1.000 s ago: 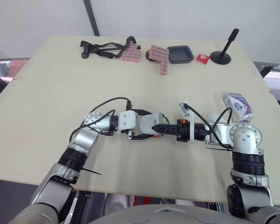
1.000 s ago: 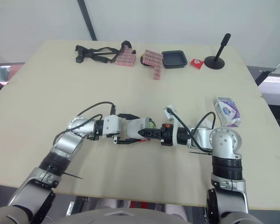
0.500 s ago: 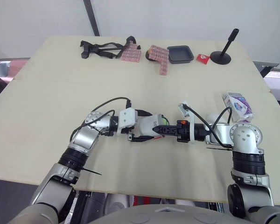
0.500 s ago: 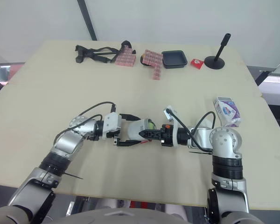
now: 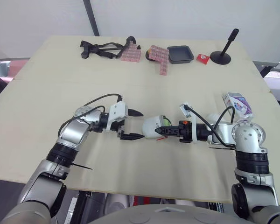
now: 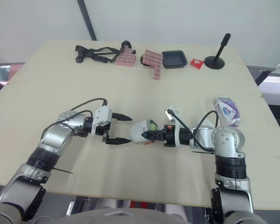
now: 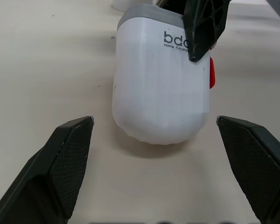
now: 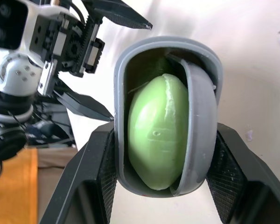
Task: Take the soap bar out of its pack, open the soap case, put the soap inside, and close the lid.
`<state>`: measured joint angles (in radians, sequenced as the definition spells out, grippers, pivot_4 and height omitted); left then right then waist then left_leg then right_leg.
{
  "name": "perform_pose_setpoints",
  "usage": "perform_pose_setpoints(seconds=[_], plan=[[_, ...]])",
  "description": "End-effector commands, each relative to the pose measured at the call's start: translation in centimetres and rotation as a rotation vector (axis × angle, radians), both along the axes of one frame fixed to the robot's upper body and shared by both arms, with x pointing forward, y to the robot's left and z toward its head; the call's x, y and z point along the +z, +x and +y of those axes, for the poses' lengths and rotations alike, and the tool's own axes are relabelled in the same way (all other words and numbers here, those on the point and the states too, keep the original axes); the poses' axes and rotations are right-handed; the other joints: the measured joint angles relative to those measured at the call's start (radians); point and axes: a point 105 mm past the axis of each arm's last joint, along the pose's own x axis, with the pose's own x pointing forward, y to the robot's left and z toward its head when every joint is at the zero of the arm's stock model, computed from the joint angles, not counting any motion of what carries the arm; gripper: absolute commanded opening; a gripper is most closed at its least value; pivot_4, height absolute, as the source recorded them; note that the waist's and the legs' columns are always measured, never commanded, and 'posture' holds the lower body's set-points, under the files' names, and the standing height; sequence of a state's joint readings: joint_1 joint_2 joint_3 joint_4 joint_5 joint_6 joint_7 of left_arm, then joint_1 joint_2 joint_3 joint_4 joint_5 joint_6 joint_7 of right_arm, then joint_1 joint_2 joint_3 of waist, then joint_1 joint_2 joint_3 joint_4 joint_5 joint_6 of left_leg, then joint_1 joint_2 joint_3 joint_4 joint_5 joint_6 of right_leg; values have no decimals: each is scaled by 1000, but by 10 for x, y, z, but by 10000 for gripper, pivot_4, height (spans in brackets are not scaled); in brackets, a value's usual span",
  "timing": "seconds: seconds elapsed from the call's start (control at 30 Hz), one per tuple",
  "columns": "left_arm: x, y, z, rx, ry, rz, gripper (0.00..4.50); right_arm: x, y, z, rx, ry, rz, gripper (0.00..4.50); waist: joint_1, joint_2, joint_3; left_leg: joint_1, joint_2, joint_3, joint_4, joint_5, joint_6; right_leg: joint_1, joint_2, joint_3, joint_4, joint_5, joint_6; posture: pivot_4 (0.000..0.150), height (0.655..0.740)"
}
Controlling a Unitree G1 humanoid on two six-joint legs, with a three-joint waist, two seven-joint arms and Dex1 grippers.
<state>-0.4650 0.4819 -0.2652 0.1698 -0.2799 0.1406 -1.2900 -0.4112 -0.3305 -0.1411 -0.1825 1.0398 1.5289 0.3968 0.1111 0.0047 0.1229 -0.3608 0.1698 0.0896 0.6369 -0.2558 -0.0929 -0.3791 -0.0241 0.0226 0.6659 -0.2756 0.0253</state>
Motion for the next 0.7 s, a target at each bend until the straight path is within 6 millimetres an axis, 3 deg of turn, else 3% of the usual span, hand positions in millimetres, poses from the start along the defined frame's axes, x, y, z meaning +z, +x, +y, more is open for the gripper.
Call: perform_pose_setpoints(seconds=[0.03, 0.27, 0.43, 0.57, 0.7], plan=[[17, 2, 0, 5, -31, -14, 44889, 13, 4, -1, 24, -43, -113, 22189, 1, 0, 0, -1, 0, 0, 0, 0, 0, 0, 0, 0, 0, 0, 0, 1500, 7400], [22, 4, -8, 45, -44, 44, 44889, 22, 14, -5, 114, -240, -360, 22189, 3, 0, 0, -5, 0, 0, 0, 0, 0, 0, 0, 0, -1, 0, 0, 1500, 7400], [38, 8, -17, 51, -65, 52, 44889, 50, 20, 0, 332, -475, -689, 22189, 2, 1, 1, -5, 0, 0, 1, 0, 0, 0, 1, 0, 0, 0, 0, 1500, 7400], [49, 10, -29, 52, -85, 14, 44889, 67, 18, 7, 451, -557, -800, 22189, 1, 1, 1, -6, 0, 0, 0, 0, 0, 0, 4, 1, -2, 0, 0, 1500, 7400], [56, 13, -41, 58, -85, -70, 44889, 71, 11, 5, 573, -671, -854, 22189, 16, 1, 1, -8, 1, -1, 0, -1, -1, 1, 11, 4, -4, 1, 1, 1500, 7400]])
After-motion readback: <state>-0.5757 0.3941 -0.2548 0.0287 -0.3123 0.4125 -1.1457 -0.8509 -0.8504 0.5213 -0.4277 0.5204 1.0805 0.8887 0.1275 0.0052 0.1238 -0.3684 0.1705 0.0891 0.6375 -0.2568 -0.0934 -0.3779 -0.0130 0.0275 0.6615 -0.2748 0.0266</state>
